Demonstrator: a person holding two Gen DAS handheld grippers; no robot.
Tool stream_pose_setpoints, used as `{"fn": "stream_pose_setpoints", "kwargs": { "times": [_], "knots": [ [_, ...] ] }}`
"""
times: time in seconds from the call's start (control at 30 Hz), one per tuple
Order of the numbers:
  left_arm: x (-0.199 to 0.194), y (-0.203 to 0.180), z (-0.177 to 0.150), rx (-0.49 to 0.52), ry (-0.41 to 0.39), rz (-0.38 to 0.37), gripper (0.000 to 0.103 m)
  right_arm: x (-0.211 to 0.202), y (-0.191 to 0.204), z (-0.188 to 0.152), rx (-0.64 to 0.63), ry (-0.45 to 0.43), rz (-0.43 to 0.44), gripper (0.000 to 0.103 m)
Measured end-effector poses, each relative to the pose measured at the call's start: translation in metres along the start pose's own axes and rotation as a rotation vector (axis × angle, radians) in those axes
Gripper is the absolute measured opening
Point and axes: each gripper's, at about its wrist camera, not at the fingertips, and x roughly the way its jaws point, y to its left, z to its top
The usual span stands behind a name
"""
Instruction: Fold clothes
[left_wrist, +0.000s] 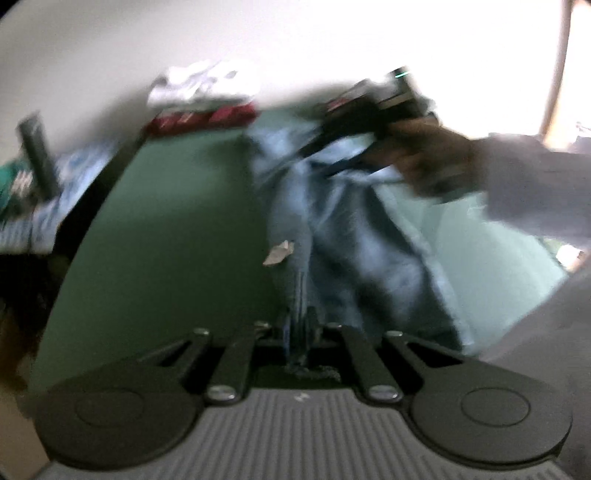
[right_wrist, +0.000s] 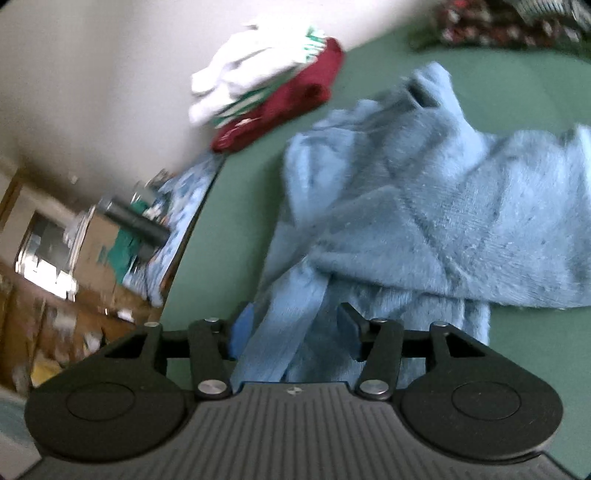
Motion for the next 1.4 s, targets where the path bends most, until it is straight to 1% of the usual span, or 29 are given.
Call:
{"fn": "stream_pose_setpoints", "kwargs": {
  "times": [0.1, 0.13, 0.17, 0.2, 0.23, 0.3, 0.33, 0.37, 0.4, 0.47, 0.5, 0.57, 0.63, 0.67, 0.73, 0.8, 0.87, 0.93, 1.0, 1.03, 1.07, 1.1, 1.17, 1.2, 1.27, 1.3, 1.33, 1.37, 1.4],
  "knots": [
    [0.006, -0.016, -0.003, 0.034, 0.032, -0.048, 0.002, 0.016, -0.009, 0.009, 0.105, -0.023, 0.032, 0.052],
    [0.011, -0.021, -0.005, 0.044, 0.046, -0.062, 0.002, 0.017, -0.009, 0.012, 0.123, -0.041, 0.043, 0.047],
    [0.015, -0.026, -0.007, 0.055, 0.060, -0.075, 0.002, 0.018, -0.006, 0.014, 0.113, -0.059, 0.030, 0.030],
    [0.020, -0.030, -0.009, 0.065, 0.073, -0.089, 0.002, 0.018, -0.002, 0.016, 0.077, -0.075, 0.009, 0.022],
    [0.026, -0.034, -0.012, 0.072, 0.086, -0.105, 0.004, 0.017, 0.003, 0.017, 0.032, -0.091, -0.010, 0.019],
    [0.045, -0.036, -0.016, 0.056, 0.121, -0.139, 0.006, 0.016, 0.006, 0.016, -0.033, -0.101, -0.037, 0.019],
    [0.053, -0.036, -0.018, 0.040, 0.133, -0.163, 0.016, 0.018, 0.003, 0.015, -0.047, -0.096, -0.063, 0.019],
    [0.061, -0.036, -0.021, 0.025, 0.145, -0.187, 0.020, 0.020, -0.001, 0.014, -0.057, -0.091, -0.093, 0.017],
    [0.070, -0.036, -0.023, 0.009, 0.157, -0.211, 0.019, 0.020, -0.005, 0.013, -0.066, -0.091, -0.092, 0.017],
    [0.079, -0.036, -0.026, -0.003, 0.176, -0.238, 0.023, 0.015, -0.009, 0.013, -0.080, -0.090, -0.062, 0.020],
    [0.078, -0.037, -0.025, 0.008, 0.181, -0.234, 0.026, 0.010, -0.010, 0.013, -0.083, -0.083, -0.054, 0.022],
    [0.069, -0.031, -0.028, 0.003, 0.205, -0.236, 0.027, -0.005, -0.006, 0.010, -0.108, -0.065, -0.017, 0.041],
    [0.059, -0.022, -0.031, -0.014, 0.242, -0.241, 0.029, -0.018, 0.000, 0.001, -0.152, -0.028, 0.032, 0.046],
    [0.054, -0.018, -0.032, -0.023, 0.261, -0.244, 0.032, -0.024, 0.001, -0.006, -0.169, 0.006, 0.048, 0.046],
    [0.037, -0.013, -0.031, 0.009, 0.254, -0.197, 0.054, -0.036, 0.003, -0.021, -0.205, 0.036, 0.069, 0.046],
    [0.022, -0.006, -0.024, 0.028, 0.225, -0.177, 0.064, -0.053, 0.005, -0.039, -0.234, 0.035, 0.118, 0.043],
    [0.024, -0.003, -0.008, 0.035, 0.168, -0.177, 0.064, -0.064, 0.006, -0.056, -0.227, 0.066, 0.204, 0.041],
    [0.034, -0.004, 0.005, 0.037, 0.121, -0.188, 0.062, -0.063, 0.009, -0.074, -0.230, 0.131, 0.256, 0.039],
    [0.056, -0.012, 0.011, 0.042, 0.110, -0.206, 0.053, -0.064, 0.006, -0.083, -0.237, 0.139, 0.224, 0.037],
    [0.071, -0.018, 0.008, 0.071, 0.134, -0.200, 0.049, -0.065, 0.004, -0.087, -0.241, 0.137, 0.200, 0.030],
    [0.086, -0.026, 0.005, 0.106, 0.163, -0.189, 0.048, -0.066, 0.002, -0.090, -0.245, 0.135, 0.175, 0.011],
    [0.100, -0.031, -0.003, 0.143, 0.199, -0.169, 0.046, -0.067, -0.001, -0.094, -0.248, 0.133, 0.151, 0.000],
    [0.099, -0.035, -0.014, 0.184, 0.168, -0.162, 0.051, -0.069, -0.005, -0.100, -0.256, 0.128, 0.102, 0.000],
    [0.096, -0.034, -0.016, 0.183, 0.175, -0.175, 0.054, -0.069, -0.008, -0.104, -0.259, 0.126, 0.078, 0.000],
    [0.090, -0.029, -0.013, 0.174, 0.205, -0.212, 0.054, -0.071, -0.012, -0.111, -0.267, 0.121, 0.029, 0.002],
    [0.088, -0.026, -0.008, 0.170, 0.211, -0.237, 0.054, -0.074, -0.012, -0.112, -0.273, 0.109, 0.016, 0.006],
    [0.086, -0.023, -0.004, 0.166, 0.212, -0.264, 0.054, -0.077, -0.010, -0.112, -0.276, 0.092, 0.018, 0.016],
    [0.088, -0.021, 0.001, 0.173, 0.202, -0.282, 0.055, -0.076, -0.008, -0.112, -0.272, 0.079, 0.025, 0.022],
    [0.092, -0.019, 0.007, 0.191, 0.195, -0.292, 0.059, -0.075, -0.005, -0.111, -0.265, 0.067, 0.031, 0.024]
  ]
}}
